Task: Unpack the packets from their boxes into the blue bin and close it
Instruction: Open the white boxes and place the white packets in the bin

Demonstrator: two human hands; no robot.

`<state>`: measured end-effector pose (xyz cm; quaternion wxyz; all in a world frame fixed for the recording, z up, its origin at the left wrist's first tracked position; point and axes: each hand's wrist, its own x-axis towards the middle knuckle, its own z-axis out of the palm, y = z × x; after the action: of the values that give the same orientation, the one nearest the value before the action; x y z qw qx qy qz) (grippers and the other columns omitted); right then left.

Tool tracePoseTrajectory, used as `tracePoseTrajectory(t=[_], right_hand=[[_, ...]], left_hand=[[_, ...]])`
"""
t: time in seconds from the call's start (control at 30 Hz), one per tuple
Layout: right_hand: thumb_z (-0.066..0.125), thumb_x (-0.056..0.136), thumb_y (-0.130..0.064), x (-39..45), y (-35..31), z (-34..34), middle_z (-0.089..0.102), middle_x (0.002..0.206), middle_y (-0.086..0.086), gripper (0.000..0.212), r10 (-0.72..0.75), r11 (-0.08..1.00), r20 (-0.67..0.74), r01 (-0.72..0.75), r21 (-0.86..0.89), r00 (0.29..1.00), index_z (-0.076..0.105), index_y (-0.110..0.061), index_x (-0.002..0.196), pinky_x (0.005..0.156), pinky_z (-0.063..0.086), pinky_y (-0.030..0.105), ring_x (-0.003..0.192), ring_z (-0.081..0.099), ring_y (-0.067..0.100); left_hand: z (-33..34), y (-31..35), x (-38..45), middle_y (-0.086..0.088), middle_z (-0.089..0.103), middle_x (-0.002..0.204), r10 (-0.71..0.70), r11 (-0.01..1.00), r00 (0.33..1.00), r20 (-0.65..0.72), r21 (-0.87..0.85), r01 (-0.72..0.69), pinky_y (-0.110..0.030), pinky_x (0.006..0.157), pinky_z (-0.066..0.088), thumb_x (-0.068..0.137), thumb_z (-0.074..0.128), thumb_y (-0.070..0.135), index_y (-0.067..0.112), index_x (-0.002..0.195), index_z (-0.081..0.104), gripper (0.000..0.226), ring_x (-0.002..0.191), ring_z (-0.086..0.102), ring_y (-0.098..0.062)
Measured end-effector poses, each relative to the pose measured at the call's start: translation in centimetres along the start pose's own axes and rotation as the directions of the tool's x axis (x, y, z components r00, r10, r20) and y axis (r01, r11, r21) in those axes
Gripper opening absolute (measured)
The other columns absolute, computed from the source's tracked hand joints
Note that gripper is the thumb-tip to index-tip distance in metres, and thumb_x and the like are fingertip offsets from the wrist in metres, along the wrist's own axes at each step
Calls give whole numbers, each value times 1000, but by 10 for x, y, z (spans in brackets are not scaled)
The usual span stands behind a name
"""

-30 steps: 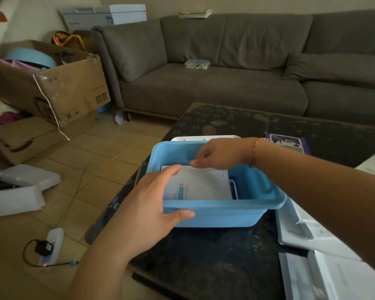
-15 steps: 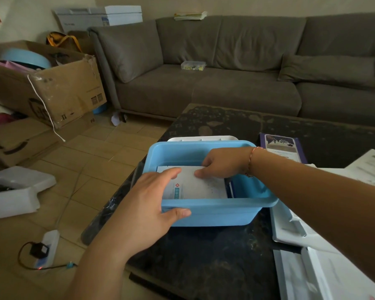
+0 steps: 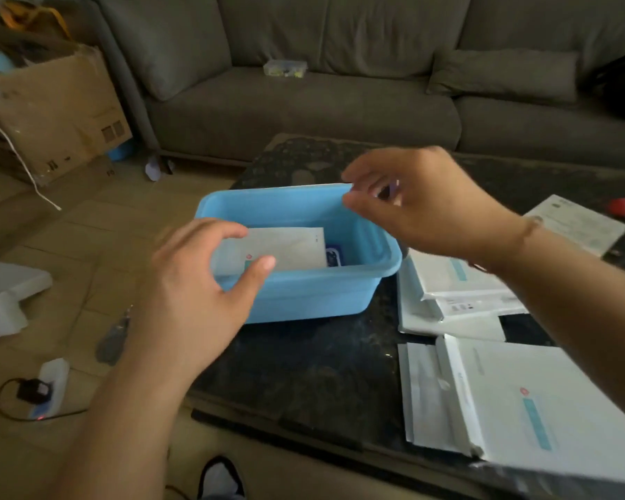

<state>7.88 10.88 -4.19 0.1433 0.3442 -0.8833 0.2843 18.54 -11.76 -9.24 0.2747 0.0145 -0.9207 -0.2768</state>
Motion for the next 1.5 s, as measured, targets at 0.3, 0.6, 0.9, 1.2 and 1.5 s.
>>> tracePoseTrajectory(t=[0.3,0.6,0.9,1.2,1.5], right_hand=[[54,57,-82,-224,6,23,46,53,-13,54,272,897,58,-232,-377,960,46,-29,59,38,39,26,50,50,10],[63,72,-58,-251,27,44,50,58,-8,37,137,908,-77,-156,-389,988,53,-25,58,49,44,30,55,53,21],[57,76,-33,-250,26,49,46,54,-5,25,183,921,-142,-220,-322,973,50,-20,56,49,46,37,53,48,24],[59,73,-34,-250,28,45,46,51,-10,24,200,941,-151,-233,-245,968,52,-22,53,48,45,32,51,44,19],[62,73,-46,-246,24,41,47,51,-11,33,223,933,-114,-246,-262,968,53,-23,51,57,54,34,50,47,16]], left_hand=[[90,75,-67,8,69,62,-110,956,724,681,-127,264,-19,50,49,87,68,41,24,77,72,20,46,58,1],[116,81,-75,0,72,64,-180,924,573,800,-63,378,-18,47,46,86,72,44,22,78,73,23,42,57,-8],[123,81,-71,-3,65,61,-173,912,464,869,-36,409,-27,59,49,93,62,33,7,78,70,31,45,53,-10],[104,72,-53,6,39,51,-81,969,595,799,-77,235,-27,57,34,92,58,27,14,55,43,42,50,39,-8],[46,36,-21,-21,72,101,-165,338,592,789,-518,786,-38,71,47,71,59,19,-2,93,72,34,91,68,-30]])
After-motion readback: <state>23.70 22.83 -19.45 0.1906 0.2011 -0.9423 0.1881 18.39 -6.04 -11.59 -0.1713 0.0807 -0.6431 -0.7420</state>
